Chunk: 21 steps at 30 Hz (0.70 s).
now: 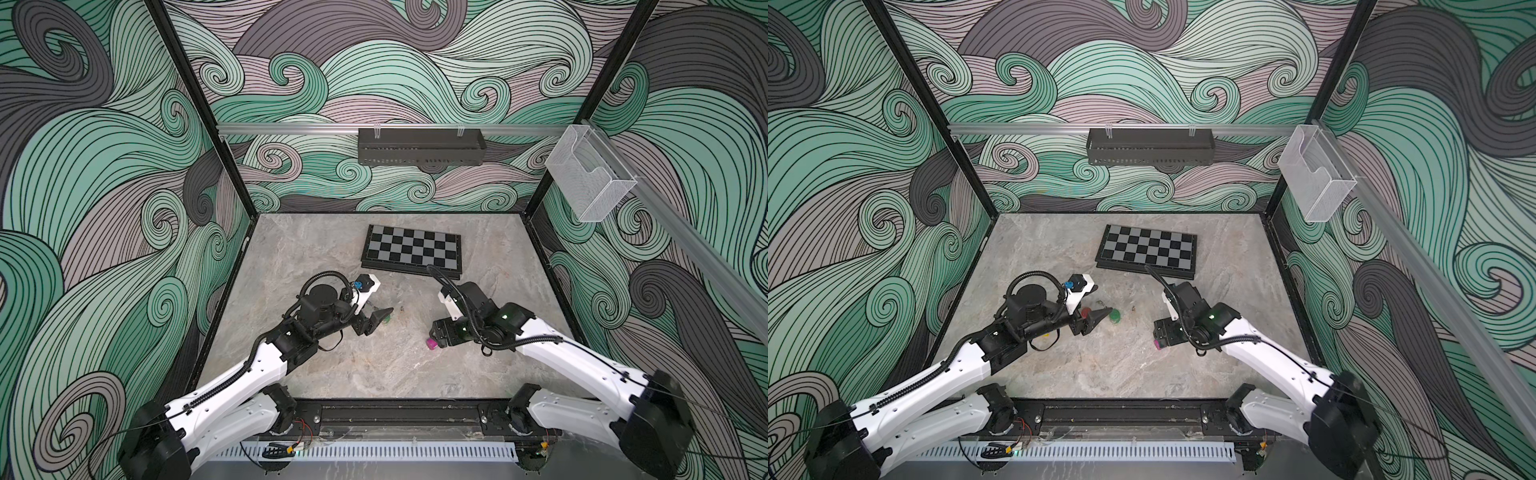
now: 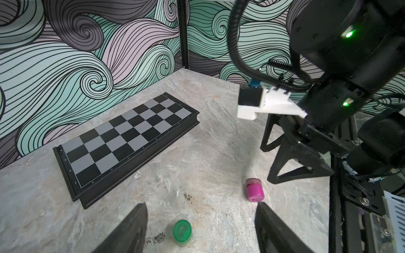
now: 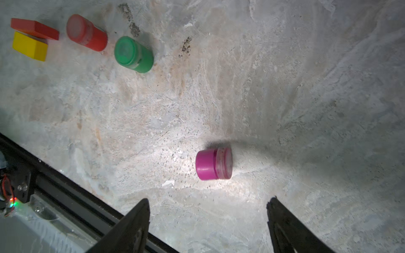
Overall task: Close the paint jar lid
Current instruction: Screw the lid onto the paint jar.
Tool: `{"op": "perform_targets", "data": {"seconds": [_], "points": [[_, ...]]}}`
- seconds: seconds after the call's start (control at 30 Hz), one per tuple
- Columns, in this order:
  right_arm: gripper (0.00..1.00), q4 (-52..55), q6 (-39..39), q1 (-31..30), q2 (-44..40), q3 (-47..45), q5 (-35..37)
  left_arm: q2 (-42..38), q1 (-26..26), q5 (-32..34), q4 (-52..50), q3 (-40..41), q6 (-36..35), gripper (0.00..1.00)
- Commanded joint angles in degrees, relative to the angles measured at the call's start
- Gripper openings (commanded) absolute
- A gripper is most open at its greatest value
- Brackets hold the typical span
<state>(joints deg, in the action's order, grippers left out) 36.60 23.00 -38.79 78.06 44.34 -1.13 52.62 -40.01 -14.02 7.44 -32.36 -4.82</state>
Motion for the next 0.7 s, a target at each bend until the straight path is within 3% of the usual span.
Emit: {"op": "perform_targets", "data": {"seconds": [0.0,0.17,0.5,0.67], "points": [[0.86,-6.11,-2.07,-1.28,5.87,3.44,0.85,-1.71,-0.51,1.38,1.41,0.27,2.18,0.77],[0.87,-2.8,-2.31,-2.5,11.31,4.25,2.31,-3.74,-0.58,2.16,1.08,1.29,2.87,0.79],[0.87,0.77,0.23,-5.22,10.48,0.59,6.05,-4.7,-0.62,2.77,1.01,2.64,4.02,0.81],[0.74,0.35,1.16,-5.25,12.13,-0.67,4.79,-5.04,-0.83,2.71,0.6,2.56,4.2,0.85]]}}
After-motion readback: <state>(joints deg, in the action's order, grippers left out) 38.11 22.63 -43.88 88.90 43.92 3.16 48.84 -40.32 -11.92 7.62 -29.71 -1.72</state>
